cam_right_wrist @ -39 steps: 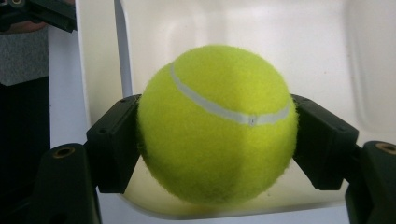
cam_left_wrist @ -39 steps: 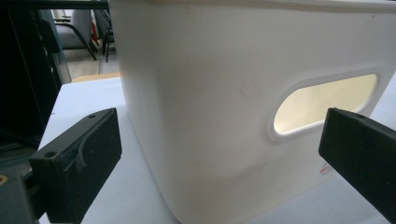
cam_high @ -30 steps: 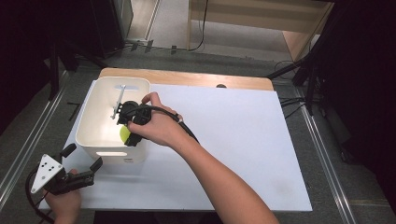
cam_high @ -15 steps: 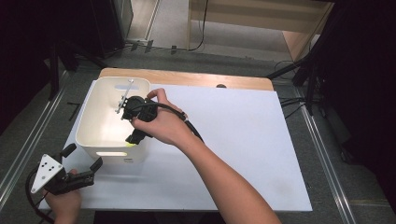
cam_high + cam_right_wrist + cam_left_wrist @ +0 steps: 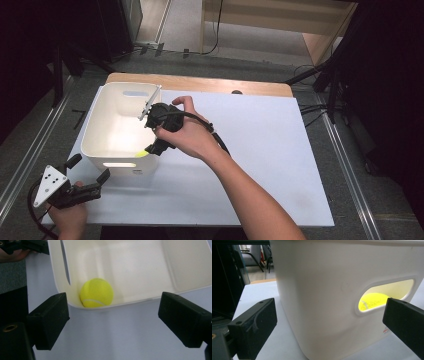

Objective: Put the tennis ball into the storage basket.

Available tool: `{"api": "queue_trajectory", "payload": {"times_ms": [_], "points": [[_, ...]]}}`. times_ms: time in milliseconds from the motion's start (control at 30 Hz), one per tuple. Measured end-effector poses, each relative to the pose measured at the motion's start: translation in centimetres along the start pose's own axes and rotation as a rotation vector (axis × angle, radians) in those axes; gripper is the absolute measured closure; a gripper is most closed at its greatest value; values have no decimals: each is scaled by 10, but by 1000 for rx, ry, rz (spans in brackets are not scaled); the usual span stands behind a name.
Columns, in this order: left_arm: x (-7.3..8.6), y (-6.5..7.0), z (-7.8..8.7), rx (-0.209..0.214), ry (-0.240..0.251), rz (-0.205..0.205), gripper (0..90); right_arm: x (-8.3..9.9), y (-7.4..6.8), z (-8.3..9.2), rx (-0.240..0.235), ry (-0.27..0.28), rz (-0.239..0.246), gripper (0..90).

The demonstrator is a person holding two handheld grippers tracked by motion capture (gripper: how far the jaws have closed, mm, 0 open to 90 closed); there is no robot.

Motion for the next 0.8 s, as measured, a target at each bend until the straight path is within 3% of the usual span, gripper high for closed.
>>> {"api": "queue_trajectory", "payload": {"times_ms": [33, 800], "points": [[0, 0, 0, 0, 0, 0, 0, 1, 0, 0, 0, 6, -9, 0], [0, 0, 0, 2, 0, -3, 0, 47, 5, 14, 37, 36, -84, 0]]}}
Point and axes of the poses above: each handheld gripper's, and its own axes: z roughly backward along the jaws, x roughly out of its underside, y roughly to its right, the point moved 8 cm from there along -z, roughly forward along the jaws, and after that the axes turned 2 degrees about y, right-handed, at the moved point
